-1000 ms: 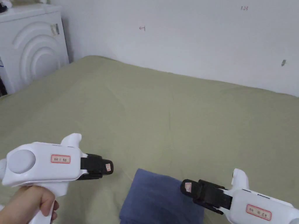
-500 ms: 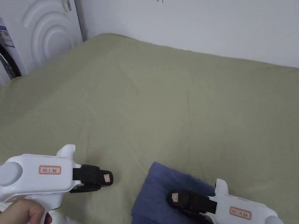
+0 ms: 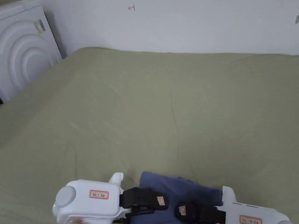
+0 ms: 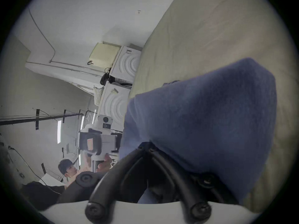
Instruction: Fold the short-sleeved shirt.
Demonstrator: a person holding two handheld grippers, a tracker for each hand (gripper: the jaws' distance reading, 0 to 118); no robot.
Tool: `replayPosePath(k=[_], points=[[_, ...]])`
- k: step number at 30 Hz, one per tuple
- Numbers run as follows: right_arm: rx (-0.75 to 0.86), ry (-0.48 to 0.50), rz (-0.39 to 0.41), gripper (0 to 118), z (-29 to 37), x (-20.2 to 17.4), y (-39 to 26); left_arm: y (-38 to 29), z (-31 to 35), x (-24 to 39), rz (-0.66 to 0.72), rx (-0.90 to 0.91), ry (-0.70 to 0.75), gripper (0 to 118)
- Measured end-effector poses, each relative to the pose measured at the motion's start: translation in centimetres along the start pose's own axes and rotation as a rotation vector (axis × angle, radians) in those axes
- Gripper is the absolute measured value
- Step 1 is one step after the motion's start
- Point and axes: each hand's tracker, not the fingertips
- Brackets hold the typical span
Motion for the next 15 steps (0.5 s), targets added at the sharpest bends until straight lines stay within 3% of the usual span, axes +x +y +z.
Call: replayPosePath(k=[1, 2, 3, 4, 6, 10, 15], points=[[0.007, 0.002, -0.006, 1, 0.2, 0.1, -0.1, -0.1, -0.3, 0.1, -0.026, -0.013, 0.004, 96], [0.015, 0.002, -0.006, 1, 0.3, 0.2, -0.1, -0.6, -0.7, 0.6, -0.067, -0.03, 0.019, 80], [0.021, -0.003, -0.01, 1, 0.3, 0.1, -0.2, -1.2, -1.3, 1.1, -0.094, -0.022, 0.08, 50], [0.023, -0.01, -0.012, 1, 0.3, 0.2, -0.2, -1.3, -1.2, 0.7, -0.088, -0.003, 0.093, 33], [0.03, -0.01, -0.005, 1, 0.4, -0.1, -0.3, -1.1, -0.6, -0.1, 0.01, 0.013, 0.027, 33], [0.032, -0.016, 0.018, 1, 0.5, -0.3, -0.4, -0.5, 0.7, 0.7, -0.117, -0.022, 0.133, 33], [0.049, -0.031, 0.025, 1, 0.9, -0.8, -0.8, 0.8, 1.3, 0.8, -0.147, -0.065, 0.117, 32]])
